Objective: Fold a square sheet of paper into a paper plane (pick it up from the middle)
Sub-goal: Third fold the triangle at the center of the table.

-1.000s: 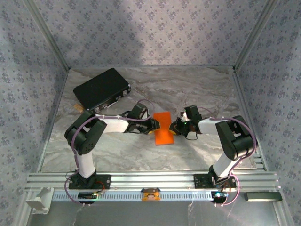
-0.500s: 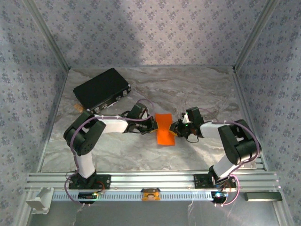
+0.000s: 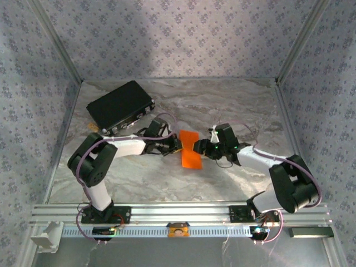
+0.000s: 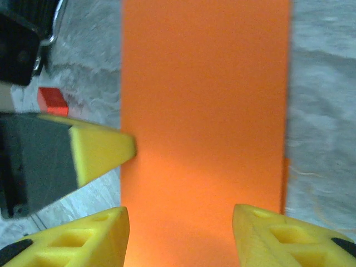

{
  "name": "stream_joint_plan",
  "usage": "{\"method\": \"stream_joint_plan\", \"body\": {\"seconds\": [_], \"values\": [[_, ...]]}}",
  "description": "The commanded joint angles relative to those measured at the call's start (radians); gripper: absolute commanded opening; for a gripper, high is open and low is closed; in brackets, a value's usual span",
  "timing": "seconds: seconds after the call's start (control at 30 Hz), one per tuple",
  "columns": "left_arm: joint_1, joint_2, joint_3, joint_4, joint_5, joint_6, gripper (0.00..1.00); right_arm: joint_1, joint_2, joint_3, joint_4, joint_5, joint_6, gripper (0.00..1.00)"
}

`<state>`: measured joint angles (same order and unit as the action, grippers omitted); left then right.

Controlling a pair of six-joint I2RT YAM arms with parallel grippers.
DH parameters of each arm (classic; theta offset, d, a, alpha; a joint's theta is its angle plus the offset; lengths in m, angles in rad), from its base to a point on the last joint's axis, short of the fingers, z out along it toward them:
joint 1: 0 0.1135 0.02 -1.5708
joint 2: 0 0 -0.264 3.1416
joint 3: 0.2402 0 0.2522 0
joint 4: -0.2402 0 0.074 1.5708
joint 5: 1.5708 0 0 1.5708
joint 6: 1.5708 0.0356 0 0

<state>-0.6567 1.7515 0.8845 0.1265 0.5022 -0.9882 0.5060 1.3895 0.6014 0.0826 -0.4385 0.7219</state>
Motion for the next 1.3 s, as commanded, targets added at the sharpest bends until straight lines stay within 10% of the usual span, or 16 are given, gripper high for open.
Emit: {"method": "stream_joint_plan", "body": {"seconds": [0.0,0.33,0.87,1.27], "values": [[0.016,-0.040,-0.007,-0.054,0.033,0.034,0.04,0.097,-0.037,0.013,0.010,0.118,-0.213,0.52],[0.018,-0.044,0.000,-0.051,0.040,0.031,0.04,0.425,-0.117,-0.046,0.068,0.538,-0.742,0.58],[0.017,-0.044,-0.006,-0.038,0.040,0.021,0.04,0.684,0.083,-0.011,0.148,1.021,-0.941,0.62],[0.018,-0.036,-0.007,-0.035,0.036,0.020,0.04,0.676,0.046,-0.039,0.117,0.988,-0.892,0.43]]}}
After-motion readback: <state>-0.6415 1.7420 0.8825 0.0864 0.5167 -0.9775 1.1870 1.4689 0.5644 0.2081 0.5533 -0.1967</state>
